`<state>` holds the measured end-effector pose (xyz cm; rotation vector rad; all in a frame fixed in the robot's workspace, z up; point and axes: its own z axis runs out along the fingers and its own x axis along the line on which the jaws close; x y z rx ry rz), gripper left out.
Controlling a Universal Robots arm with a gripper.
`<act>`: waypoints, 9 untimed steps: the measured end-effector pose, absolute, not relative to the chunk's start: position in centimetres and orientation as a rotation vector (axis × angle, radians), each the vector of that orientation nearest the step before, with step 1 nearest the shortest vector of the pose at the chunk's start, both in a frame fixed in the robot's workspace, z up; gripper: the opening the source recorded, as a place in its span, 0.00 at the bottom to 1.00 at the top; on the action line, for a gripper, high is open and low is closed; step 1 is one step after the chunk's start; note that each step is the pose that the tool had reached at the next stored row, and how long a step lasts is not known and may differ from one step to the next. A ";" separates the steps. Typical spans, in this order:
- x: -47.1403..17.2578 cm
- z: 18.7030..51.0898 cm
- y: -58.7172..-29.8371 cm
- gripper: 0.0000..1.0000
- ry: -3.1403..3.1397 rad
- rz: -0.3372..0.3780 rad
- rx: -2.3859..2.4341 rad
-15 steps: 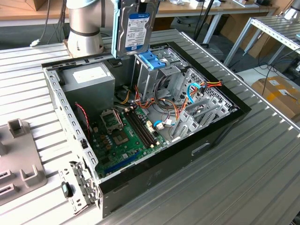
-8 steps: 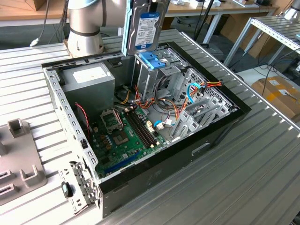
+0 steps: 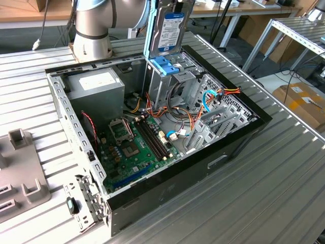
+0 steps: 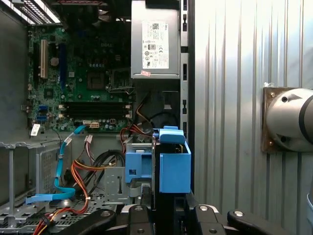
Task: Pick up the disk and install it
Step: 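Pick up the disk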
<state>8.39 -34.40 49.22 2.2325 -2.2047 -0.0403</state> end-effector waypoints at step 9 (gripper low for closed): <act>11.4 49.2 -34.4 0.35 -2.205 -0.040 2.233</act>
